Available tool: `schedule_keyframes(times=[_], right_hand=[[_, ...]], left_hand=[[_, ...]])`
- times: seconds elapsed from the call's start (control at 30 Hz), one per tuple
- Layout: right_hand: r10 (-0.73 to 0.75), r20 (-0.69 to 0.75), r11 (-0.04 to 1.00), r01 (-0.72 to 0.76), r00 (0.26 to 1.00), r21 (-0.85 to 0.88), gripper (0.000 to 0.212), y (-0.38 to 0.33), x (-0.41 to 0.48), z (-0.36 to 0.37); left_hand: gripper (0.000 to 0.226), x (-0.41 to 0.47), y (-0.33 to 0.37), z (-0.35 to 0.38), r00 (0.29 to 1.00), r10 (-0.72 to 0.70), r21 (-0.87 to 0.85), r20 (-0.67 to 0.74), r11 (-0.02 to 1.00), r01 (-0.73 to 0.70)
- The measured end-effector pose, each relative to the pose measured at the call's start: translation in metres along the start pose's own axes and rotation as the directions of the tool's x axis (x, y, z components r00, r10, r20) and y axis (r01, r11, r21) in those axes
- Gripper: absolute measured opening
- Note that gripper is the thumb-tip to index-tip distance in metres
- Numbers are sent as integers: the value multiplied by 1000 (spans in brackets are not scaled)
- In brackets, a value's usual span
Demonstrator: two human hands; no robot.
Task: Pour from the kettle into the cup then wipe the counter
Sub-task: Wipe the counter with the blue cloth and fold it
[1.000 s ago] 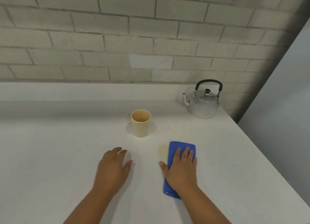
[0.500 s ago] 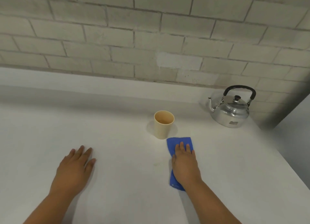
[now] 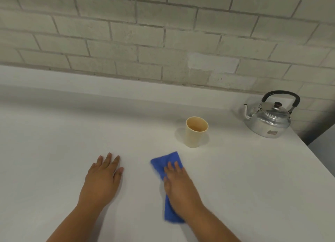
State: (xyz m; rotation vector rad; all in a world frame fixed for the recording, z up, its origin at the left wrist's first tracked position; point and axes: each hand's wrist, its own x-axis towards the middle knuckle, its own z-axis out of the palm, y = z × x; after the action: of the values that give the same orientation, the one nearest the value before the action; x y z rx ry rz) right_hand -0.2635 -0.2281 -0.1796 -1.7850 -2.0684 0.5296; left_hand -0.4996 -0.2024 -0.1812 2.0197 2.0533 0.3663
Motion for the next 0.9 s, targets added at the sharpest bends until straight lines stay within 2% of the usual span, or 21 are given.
schedule_keyframes(times=[0.07, 0.23, 0.37, 0.47, 0.6, 0.7, 0.8, 0.9], right_hand=[[-73, 29, 985, 77, 997, -156, 51, 7, -12, 10], [120, -18, 957, -120, 993, -265, 54, -5, 18, -6], [-56, 80, 956, 77, 995, -285, 57, -46, 15, 27], [-113, 103, 938, 140, 988, -316, 57, -24, 1, 25], [103, 21, 939, -90, 994, -332, 54, -6, 31, 1], [110, 71, 939, -81, 991, -336, 55, -37, 54, 8], [14, 160, 966, 28, 987, -258, 55, -61, 49, 24], [59, 196, 997, -68, 979, 39, 56, -63, 54, 4]], left_hand=[[49, 1, -1, 0, 1000, 7, -5, 1, 1000, -7], [50, 2, -4, 2, 1000, 20, -14, 0, 1000, -20], [51, 2, -5, 4, 1000, 19, -15, 9, 1000, -19], [51, 1, -2, 4, 1000, 17, -21, 11, 1000, -16], [51, 1, -2, 2, 1000, 21, 7, 0, 1000, -21], [51, 1, -2, 3, 1000, 22, 13, 3, 1000, -22], [52, 0, -1, 5, 1000, 15, 8, 14, 1000, -15], [52, 2, -3, 4, 1000, 11, 4, 12, 1000, -11]])
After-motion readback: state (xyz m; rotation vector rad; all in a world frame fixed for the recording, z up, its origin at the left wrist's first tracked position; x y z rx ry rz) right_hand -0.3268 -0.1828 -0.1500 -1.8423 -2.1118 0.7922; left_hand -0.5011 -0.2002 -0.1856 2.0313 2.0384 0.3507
